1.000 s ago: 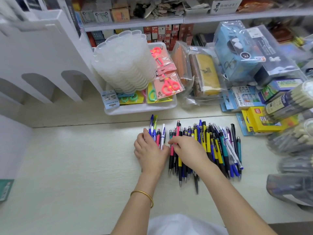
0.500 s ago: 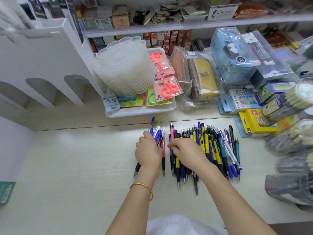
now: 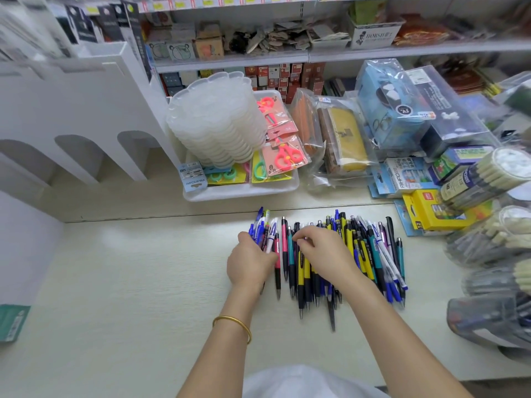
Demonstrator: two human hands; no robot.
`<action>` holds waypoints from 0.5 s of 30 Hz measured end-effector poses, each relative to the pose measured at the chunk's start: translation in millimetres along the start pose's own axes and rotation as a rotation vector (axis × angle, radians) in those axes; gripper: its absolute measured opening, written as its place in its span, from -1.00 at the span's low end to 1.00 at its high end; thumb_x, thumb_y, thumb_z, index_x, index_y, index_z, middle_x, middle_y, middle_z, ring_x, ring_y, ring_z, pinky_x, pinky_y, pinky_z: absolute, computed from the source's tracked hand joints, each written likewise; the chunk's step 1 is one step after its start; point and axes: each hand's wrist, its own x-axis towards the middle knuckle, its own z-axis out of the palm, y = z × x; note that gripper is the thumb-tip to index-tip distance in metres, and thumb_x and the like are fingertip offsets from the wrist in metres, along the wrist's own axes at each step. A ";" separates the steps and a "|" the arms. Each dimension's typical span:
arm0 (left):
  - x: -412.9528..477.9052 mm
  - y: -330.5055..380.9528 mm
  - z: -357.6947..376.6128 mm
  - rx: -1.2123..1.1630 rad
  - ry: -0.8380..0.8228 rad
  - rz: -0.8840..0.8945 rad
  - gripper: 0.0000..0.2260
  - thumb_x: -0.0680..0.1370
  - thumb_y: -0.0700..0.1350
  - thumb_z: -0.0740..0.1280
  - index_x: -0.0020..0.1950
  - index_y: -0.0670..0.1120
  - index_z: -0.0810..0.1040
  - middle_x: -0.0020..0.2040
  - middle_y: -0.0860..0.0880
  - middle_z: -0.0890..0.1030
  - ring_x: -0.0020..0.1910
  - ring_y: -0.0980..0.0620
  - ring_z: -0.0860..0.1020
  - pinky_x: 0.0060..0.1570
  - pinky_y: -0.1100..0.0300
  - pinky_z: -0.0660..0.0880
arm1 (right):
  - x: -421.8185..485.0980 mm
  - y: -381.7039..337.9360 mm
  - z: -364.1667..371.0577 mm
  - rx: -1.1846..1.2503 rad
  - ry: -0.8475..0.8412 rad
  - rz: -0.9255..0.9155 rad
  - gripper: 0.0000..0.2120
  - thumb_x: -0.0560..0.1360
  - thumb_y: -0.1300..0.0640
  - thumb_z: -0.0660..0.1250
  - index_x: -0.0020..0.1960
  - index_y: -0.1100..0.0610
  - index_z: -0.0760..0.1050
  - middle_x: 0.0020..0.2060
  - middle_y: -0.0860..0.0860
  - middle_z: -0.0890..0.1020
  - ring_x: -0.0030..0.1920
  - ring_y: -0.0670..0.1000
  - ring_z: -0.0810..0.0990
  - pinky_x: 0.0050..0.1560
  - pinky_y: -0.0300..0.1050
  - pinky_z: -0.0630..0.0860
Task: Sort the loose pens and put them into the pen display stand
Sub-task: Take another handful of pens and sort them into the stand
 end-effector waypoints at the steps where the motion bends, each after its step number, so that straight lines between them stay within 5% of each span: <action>1: -0.9 -1.5 -2.6 -0.063 -0.015 -0.023 -0.67 0.42 -0.03 0.40 0.02 -0.12 0.34 -0.21 -0.02 0.52 -0.24 -0.08 0.52 -0.32 0.15 0.40 | -0.5 -0.2 0.0 0.014 0.005 0.001 -0.74 0.61 0.14 0.17 0.21 0.04 0.55 -0.01 -0.04 0.64 -0.15 -0.07 0.58 -0.06 -0.07 0.57; 6: -12.2 -10.7 -12.3 -0.618 -0.114 -0.070 -0.75 0.40 -0.23 0.40 -0.01 -0.08 0.41 -0.17 -0.11 0.57 -0.29 0.00 0.53 -0.30 0.17 0.48 | -3.5 -1.4 3.6 0.112 0.038 0.009 -0.77 0.60 0.17 0.18 0.16 0.05 0.56 -0.26 -0.12 0.57 -0.31 -0.08 0.53 -0.26 -0.12 0.53; 9: -19.2 -11.7 -18.1 -0.859 -0.151 -0.025 -0.71 0.35 -0.22 0.46 -0.02 -0.05 0.44 -0.09 -0.24 0.62 -0.14 -0.17 0.62 -0.09 -0.04 0.59 | -5.0 -3.5 4.9 0.236 0.070 0.013 -0.78 0.59 0.20 0.19 0.13 0.09 0.58 -0.30 -0.15 0.53 -0.32 -0.15 0.49 -0.33 -0.30 0.38; 12: -22.7 -0.5 -31.2 -1.012 -0.131 0.043 -0.70 0.36 -0.23 0.47 0.03 -0.17 0.47 -0.16 -0.21 0.57 -0.20 -0.09 0.61 -0.08 -0.08 0.59 | -9.3 -9.5 6.1 0.562 0.065 0.117 -0.81 0.60 0.19 0.20 0.10 0.16 0.57 -0.29 0.02 0.57 -0.39 -0.07 0.49 -0.44 -0.27 0.43; 15: -25.4 23.3 -50.2 -1.177 -0.036 0.148 -0.68 0.43 -0.31 0.44 0.14 -0.28 0.46 -0.21 -0.14 0.57 -0.29 0.06 0.61 -0.15 0.08 0.57 | -16.9 -19.0 8.4 0.922 0.010 0.299 -0.81 0.60 0.14 0.22 0.09 0.18 0.56 -0.21 0.10 0.59 -0.32 -0.02 0.54 -0.33 -0.17 0.55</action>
